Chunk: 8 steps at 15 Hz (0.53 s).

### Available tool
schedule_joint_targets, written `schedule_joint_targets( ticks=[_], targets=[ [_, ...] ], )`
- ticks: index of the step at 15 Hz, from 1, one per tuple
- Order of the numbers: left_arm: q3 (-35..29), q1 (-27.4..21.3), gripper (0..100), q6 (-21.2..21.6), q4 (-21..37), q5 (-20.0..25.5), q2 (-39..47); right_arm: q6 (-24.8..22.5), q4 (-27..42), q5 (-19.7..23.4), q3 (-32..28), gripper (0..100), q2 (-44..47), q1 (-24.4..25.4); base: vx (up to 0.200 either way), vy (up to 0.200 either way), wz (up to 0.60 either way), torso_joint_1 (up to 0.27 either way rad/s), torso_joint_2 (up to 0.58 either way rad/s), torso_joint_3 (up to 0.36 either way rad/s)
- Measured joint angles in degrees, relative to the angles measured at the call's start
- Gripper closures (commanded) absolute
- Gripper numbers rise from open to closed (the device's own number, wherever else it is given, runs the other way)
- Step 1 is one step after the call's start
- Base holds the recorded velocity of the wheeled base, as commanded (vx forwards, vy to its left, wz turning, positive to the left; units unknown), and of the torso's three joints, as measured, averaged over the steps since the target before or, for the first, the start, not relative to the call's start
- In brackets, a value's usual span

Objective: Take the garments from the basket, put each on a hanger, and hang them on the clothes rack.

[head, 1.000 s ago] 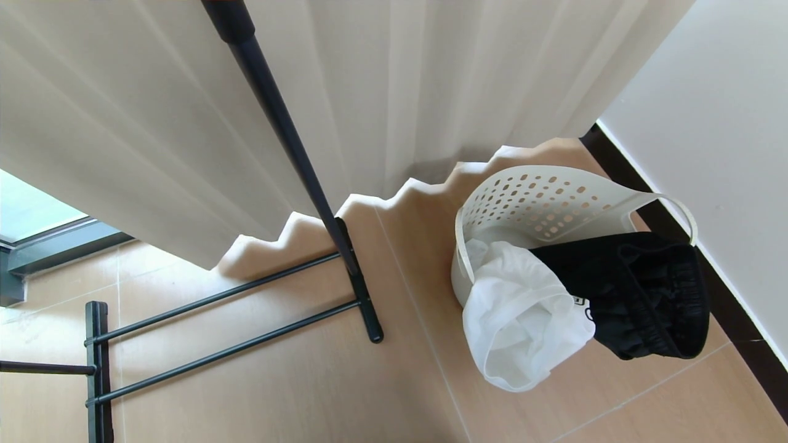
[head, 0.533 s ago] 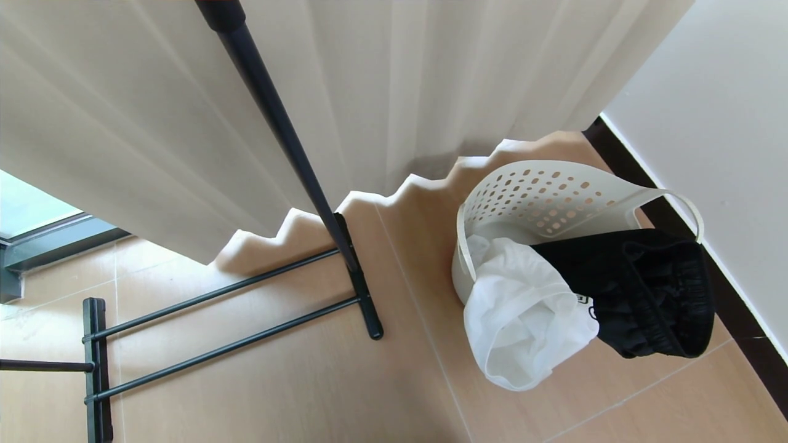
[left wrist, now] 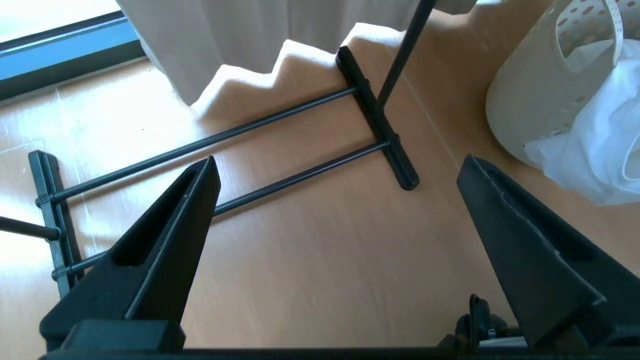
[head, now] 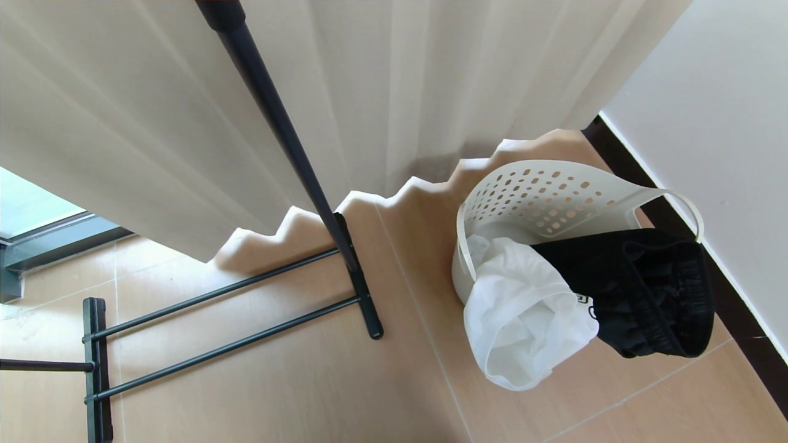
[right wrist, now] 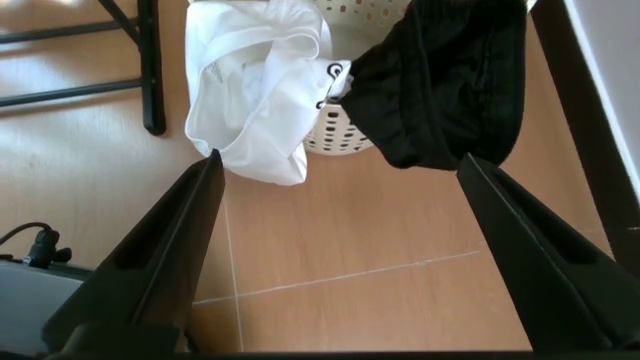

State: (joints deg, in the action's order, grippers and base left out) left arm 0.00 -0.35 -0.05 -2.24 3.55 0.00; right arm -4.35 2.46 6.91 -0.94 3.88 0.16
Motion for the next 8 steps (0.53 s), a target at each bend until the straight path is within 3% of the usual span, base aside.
schedule_joint_targets(
  ticks=[4,8],
  targets=[
    [0.0,0.0,0,-0.02,0.0,-0.02,0.0,-0.11,-0.8,0.63,0.04,0,11.45,3.85,0.0,0.0,0.0,0.0,0.0,0.0],
    [0.0,0.0,0,-0.02,0.0,-0.05,0.0,-0.77,-9.48,0.11,-1.56,0,32.01,11.33,0.0,0.0,0.0,0.0,0.0,0.0]
  ],
)
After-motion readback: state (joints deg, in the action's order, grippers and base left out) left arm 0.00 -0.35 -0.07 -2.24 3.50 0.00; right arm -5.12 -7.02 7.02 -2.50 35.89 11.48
